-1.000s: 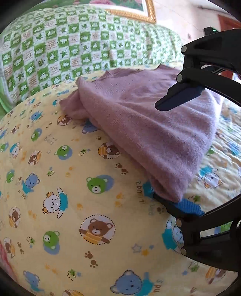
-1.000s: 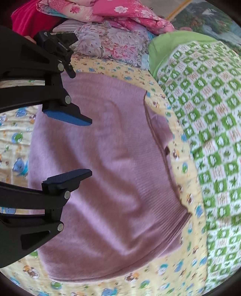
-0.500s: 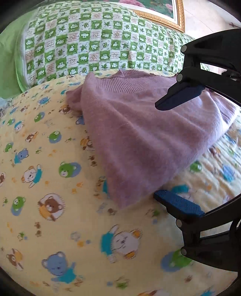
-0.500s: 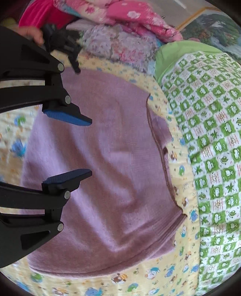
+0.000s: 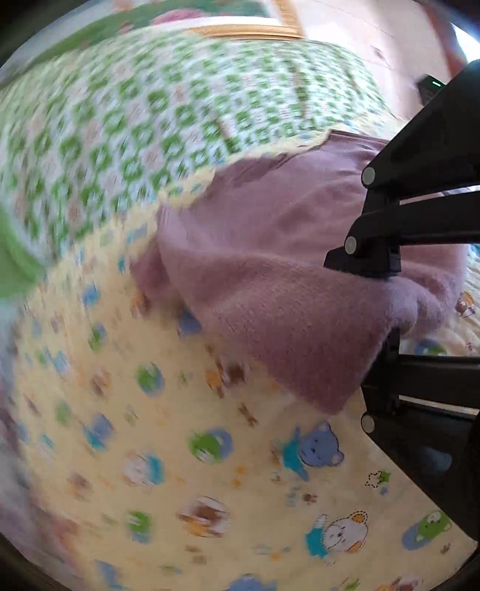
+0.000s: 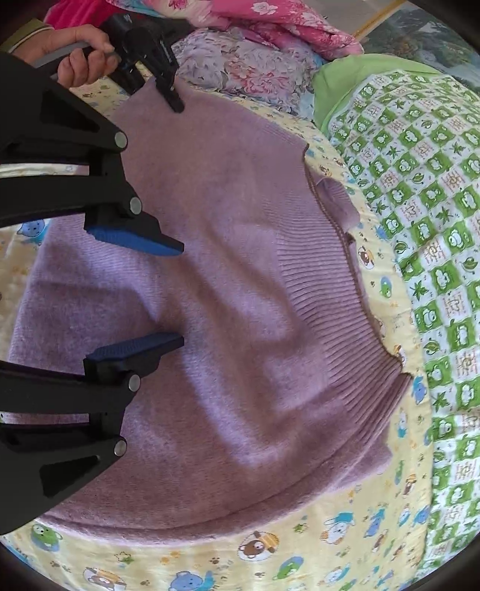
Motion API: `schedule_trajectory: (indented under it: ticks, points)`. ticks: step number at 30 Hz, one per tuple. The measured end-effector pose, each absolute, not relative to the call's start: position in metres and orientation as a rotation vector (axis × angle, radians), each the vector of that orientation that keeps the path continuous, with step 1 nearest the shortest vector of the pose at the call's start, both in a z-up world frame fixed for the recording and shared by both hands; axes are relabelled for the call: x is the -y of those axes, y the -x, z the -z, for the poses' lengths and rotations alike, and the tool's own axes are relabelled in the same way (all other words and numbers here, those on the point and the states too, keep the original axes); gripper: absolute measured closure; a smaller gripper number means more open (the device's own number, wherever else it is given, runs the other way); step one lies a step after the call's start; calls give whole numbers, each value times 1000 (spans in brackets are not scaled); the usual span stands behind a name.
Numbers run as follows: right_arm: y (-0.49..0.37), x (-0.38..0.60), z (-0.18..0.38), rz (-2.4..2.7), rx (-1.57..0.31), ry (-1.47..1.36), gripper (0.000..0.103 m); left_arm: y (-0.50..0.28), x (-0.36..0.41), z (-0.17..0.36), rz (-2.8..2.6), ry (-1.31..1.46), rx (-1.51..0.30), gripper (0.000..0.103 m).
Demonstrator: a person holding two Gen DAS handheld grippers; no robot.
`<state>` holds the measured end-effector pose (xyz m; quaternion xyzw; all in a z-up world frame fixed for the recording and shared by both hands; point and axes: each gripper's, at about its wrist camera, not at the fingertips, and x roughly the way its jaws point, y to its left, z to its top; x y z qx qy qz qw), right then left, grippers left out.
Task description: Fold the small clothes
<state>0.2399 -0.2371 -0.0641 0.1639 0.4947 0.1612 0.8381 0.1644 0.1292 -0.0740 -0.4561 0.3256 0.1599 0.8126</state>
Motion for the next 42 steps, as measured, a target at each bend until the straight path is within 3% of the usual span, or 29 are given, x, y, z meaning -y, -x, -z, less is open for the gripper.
schedule_trajectory:
  ticks: [8,11,18,26,27,29,30,31,37,39,42]
  points:
    - [-247,262,62,-374,-1037,-533,58,-207,4,-19,12,463,-655,93]
    - [-254,283,53,-377,-1004,-650,56,-227,69,-2,127,299,-719,93]
    - [-276,294,52,-485,-1027,-788,27,-245,113,58,159,244,-849,92]
    - [-291,272,64,-533,-1064,-764,26,-245,117,56,153,170,-874,91]
    - [-295,268,64,-521,-1075,-737,28,-244,120,56,154,159,-879,91]
    - [-302,262,68,-503,-1106,-705,48,-247,125,55,156,141,-883,91]
    - [-306,259,71,-504,-1131,-697,75,-248,128,53,161,122,-884,90]
    - [-309,258,73,-509,-1148,-687,89,-250,130,51,167,110,-883,91]
    - [-298,279,21,-548,-963,-615,90,-257,146,14,237,118,-810,87]
    - [-298,294,25,-491,-971,-586,90,-261,154,20,274,133,-858,73]
    - [-300,316,53,-390,-1035,-566,90,-260,159,34,312,143,-924,73]
